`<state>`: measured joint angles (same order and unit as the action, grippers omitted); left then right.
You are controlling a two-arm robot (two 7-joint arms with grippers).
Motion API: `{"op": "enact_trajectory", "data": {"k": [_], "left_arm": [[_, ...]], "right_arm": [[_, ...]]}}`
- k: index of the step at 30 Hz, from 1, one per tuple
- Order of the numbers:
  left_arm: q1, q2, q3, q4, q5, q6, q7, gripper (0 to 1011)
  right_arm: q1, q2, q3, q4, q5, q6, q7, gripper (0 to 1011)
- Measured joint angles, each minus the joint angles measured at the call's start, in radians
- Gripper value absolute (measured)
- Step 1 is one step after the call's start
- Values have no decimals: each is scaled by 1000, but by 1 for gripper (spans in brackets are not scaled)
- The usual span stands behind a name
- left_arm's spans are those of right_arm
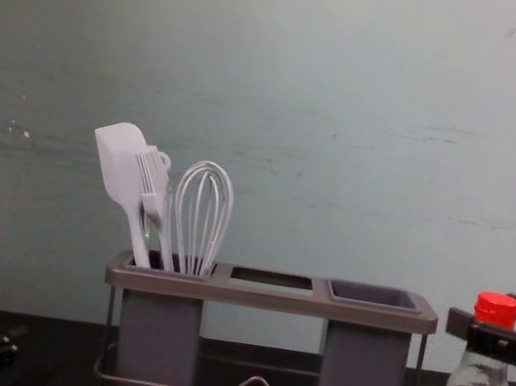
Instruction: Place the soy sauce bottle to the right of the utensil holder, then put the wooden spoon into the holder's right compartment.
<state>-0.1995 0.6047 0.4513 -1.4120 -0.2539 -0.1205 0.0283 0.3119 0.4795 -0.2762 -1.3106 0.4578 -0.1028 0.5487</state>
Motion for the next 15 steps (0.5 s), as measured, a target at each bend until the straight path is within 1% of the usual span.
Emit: {"op": "enact_trajectory", "data": {"k": [4,6,9,13,14,15], "left_arm": [[0,0,0,0,0,0,0,1005],[0,0,0,0,0,0,0,1005],[0,0,0,0,0,0,0,1005],[0,0,0,0,0,0,0,1005],[0,0,0,0,0,0,0,1005],[0,0,0,0,0,0,0,1005]], "right_arm": [[-24,13,18,-44,-7,0,-31,1002],[-42,22,35,-79,-3,3,-45,1002],[-74,41,64,-146,10,11,-57,1002],[-100,58,84,-202,24,20,-58,1000],[-113,68,94,-231,35,26,-57,1000],[-119,73,99,-245,40,30,-57,1002]]}}
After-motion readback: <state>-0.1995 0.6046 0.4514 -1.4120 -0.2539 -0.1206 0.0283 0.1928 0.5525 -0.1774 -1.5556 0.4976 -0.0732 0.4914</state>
